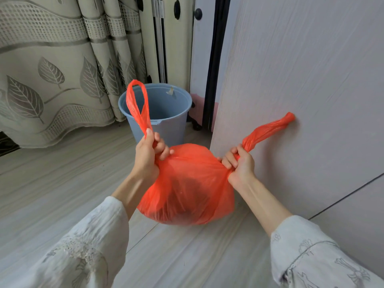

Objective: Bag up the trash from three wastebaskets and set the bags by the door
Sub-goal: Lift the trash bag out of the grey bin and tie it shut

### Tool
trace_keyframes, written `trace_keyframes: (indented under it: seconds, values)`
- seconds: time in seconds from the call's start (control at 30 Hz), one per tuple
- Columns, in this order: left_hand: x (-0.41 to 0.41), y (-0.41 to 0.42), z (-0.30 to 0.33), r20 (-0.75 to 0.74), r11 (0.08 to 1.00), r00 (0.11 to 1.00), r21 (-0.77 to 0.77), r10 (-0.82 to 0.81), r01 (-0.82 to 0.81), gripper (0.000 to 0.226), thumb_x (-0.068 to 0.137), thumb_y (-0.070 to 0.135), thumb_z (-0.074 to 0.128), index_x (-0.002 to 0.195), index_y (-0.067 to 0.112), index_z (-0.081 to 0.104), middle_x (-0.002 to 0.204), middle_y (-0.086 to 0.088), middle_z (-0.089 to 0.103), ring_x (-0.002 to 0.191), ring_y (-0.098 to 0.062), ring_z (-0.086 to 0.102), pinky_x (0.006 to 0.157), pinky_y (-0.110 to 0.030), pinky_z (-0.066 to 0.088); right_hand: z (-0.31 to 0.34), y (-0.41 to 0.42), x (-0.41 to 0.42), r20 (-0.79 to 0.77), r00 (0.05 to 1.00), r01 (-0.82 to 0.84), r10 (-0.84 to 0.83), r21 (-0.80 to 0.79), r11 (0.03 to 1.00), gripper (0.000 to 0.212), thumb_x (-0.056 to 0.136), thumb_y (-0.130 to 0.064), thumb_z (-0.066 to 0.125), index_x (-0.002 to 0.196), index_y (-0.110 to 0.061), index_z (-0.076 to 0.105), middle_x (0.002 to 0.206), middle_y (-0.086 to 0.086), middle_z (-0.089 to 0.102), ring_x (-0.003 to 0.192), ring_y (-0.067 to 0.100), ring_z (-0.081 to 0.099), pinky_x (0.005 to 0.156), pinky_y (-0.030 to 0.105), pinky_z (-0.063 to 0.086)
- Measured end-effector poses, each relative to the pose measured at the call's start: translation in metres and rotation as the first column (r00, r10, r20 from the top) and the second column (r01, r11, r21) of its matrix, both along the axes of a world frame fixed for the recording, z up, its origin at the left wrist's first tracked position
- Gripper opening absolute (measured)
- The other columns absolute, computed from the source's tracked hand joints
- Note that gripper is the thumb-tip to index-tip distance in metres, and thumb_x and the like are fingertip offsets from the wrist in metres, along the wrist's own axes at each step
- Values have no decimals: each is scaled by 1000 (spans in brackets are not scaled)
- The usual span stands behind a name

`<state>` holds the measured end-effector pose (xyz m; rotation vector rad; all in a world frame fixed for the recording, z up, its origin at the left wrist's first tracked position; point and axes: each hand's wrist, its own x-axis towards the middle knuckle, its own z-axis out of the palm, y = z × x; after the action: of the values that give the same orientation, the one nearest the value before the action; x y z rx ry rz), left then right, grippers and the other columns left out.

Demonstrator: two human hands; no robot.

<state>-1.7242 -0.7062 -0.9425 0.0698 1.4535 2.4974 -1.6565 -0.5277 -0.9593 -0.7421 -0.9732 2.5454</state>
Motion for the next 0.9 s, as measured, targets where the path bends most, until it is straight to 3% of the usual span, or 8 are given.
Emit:
trace_keyframes:
  seconds: [0.07,0.17,0.27,0.4,0.53,0.7,0.8,0.9]
  values:
    - [1,1,-2,35,998,999,-68,7,-5,39,98,38,27,64,18,34,37,11,22,31,-6,19,35,-14,29,4,-5,-3,10,998,-63,63,78,995,45,99,-31,30,58,-14,35,26,-5,20,22,9,17,41,20,37]
    - [5,-1,-12,45,966,999,-257,-16,27,39,98,40,25,66,20,31,35,12,21,29,-4,17,33,-11,19,9,-12,-4,63,984,-176,166,215,961,40,98,-28,36,60,-17,36,30,-8,20,25,7,15,36,17,31]
    - [7,-5,-19,117,936,992,-344,-42,81,39,95,49,25,70,19,32,35,12,19,30,-5,15,34,-10,19,7,-18,-4,169,949,-313,266,399,862,23,94,-14,44,72,-19,40,37,-11,26,29,4,20,37,19,33]
    - [8,-10,-20,234,958,968,-245,-89,147,23,91,30,30,76,18,43,38,9,22,31,-7,17,34,-14,26,0,-23,-2,268,904,-417,334,375,828,11,97,-21,39,86,-20,41,54,-6,24,31,2,22,34,16,24]
    - [14,-6,-21,122,922,970,-307,-209,237,30,97,26,29,73,18,44,46,7,22,35,-6,20,36,-18,33,-18,-25,1,415,857,-491,306,478,728,27,101,-20,25,108,-8,49,56,-2,25,25,-1,19,29,12,14]
    - [25,-3,-20,38,762,894,-507,-446,402,34,99,30,28,69,18,38,51,5,22,36,-5,18,34,-13,22,-21,-25,5,604,714,-665,355,425,614,18,96,-17,39,85,-10,51,28,-11,27,21,0,17,28,10,13]
    - [28,-1,-22,53,626,856,-658,-515,418,33,99,30,26,69,19,36,51,4,20,36,-4,15,35,-12,16,-19,-29,0,648,664,-722,373,426,546,20,93,-10,34,75,-15,41,36,-7,29,22,1,17,29,9,13]
    - [26,-4,-21,73,605,859,-680,-506,414,34,99,30,27,68,19,36,52,2,19,34,-3,15,35,-10,15,-15,-27,-4,583,661,-733,472,367,573,24,83,-8,35,63,-20,30,40,-8,26,27,3,16,32,13,12]
